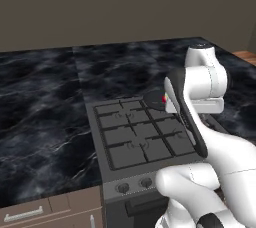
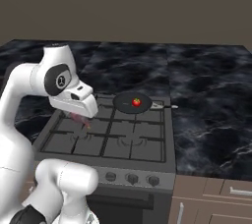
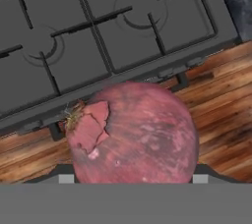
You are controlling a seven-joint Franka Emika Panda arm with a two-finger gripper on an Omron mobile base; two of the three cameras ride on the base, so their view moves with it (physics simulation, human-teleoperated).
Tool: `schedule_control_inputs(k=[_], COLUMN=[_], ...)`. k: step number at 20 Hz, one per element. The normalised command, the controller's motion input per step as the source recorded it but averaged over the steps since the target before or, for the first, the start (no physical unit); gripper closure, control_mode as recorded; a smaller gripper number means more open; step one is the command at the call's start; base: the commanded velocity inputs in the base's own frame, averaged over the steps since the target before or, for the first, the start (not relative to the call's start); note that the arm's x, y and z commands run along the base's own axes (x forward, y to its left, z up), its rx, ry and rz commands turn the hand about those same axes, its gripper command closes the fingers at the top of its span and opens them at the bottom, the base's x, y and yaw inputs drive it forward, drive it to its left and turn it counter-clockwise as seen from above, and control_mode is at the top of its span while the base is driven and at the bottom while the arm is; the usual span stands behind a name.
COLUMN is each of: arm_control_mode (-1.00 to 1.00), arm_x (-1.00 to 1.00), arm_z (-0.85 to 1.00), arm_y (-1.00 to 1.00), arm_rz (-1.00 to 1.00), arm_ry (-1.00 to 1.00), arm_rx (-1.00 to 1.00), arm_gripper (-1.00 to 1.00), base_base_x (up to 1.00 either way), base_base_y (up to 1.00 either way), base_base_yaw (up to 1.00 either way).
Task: Place the pan on the rear right burner on the stove. Then place the tomato and the onion in the pan and turn on the rear right burner.
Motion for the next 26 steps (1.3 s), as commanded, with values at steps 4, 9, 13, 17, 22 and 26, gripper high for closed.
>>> schedule_control_inputs(k=[4,9,13,17,22,26], arm_control_mode=[-1.00,-1.00,-1.00,-1.00,-1.00,-1.00], arm_x=[0.76,0.50,0.43,0.35,0.45,0.68], arm_z=[0.28,0.16,0.02,0.00,0.00,-0.08], arm_y=[0.00,0.00,0.00,-0.03,-0.15,-0.22], arm_rz=[-0.08,-0.08,-0.06,-0.01,0.00,0.00], arm_ry=[0.00,0.00,0.00,0.00,0.00,0.00], arm_rx=[-0.03,-0.01,0.00,0.00,0.00,0.01], arm_gripper=[1.00,1.00,1.00,1.00,1.00,1.00], base_base_x=[0.00,0.00,0.00,0.00,0.00,0.00], base_base_y=[0.00,0.00,0.00,0.00,0.00,0.00], base_base_yaw=[0.00,0.00,0.00,0.00,0.00,0.00])
